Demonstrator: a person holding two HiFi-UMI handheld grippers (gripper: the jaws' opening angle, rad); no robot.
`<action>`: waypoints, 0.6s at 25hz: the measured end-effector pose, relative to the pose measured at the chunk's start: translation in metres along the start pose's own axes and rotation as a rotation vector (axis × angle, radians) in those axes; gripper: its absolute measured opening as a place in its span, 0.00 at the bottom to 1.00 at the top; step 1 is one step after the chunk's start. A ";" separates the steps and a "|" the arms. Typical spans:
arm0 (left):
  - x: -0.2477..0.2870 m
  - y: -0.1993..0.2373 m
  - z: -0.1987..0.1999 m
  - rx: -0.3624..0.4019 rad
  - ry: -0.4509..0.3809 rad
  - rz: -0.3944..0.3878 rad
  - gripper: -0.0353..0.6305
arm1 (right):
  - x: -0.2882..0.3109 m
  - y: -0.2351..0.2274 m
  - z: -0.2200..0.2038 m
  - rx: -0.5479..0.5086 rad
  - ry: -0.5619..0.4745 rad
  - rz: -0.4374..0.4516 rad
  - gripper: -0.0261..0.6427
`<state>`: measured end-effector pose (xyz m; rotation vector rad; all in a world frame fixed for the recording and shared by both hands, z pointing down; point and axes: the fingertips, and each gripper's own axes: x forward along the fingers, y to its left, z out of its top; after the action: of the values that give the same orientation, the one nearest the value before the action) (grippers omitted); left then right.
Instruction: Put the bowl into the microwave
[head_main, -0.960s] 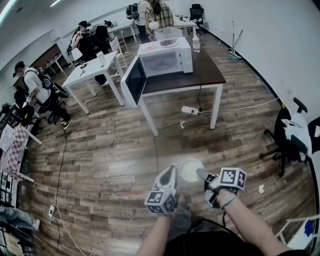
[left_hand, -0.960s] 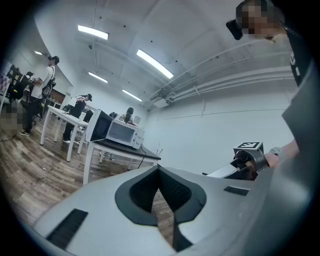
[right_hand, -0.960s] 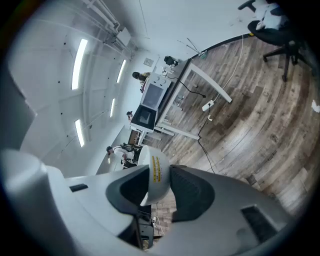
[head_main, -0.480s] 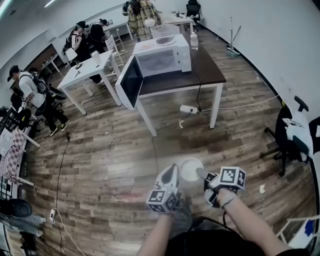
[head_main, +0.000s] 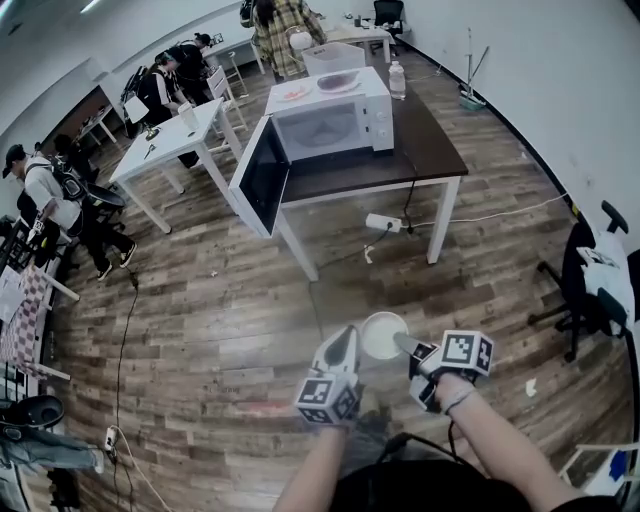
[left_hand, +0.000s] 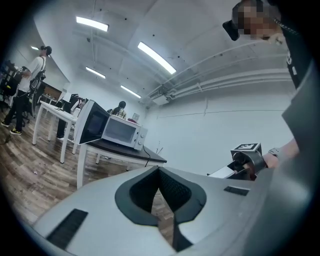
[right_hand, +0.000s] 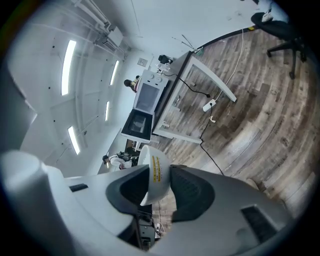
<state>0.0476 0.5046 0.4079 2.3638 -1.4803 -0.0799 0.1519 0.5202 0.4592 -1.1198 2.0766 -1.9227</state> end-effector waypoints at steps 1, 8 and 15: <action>0.006 0.004 0.003 -0.001 0.000 -0.002 0.05 | 0.005 0.002 0.006 -0.001 -0.003 0.003 0.22; 0.031 0.034 0.013 -0.011 0.009 -0.007 0.05 | 0.035 0.000 0.025 0.031 -0.017 -0.012 0.22; 0.056 0.062 0.020 -0.019 0.022 -0.026 0.05 | 0.067 0.009 0.045 0.049 -0.041 -0.013 0.22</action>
<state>0.0148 0.4252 0.4167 2.3617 -1.4329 -0.0742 0.1234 0.4450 0.4683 -1.1549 1.9960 -1.9284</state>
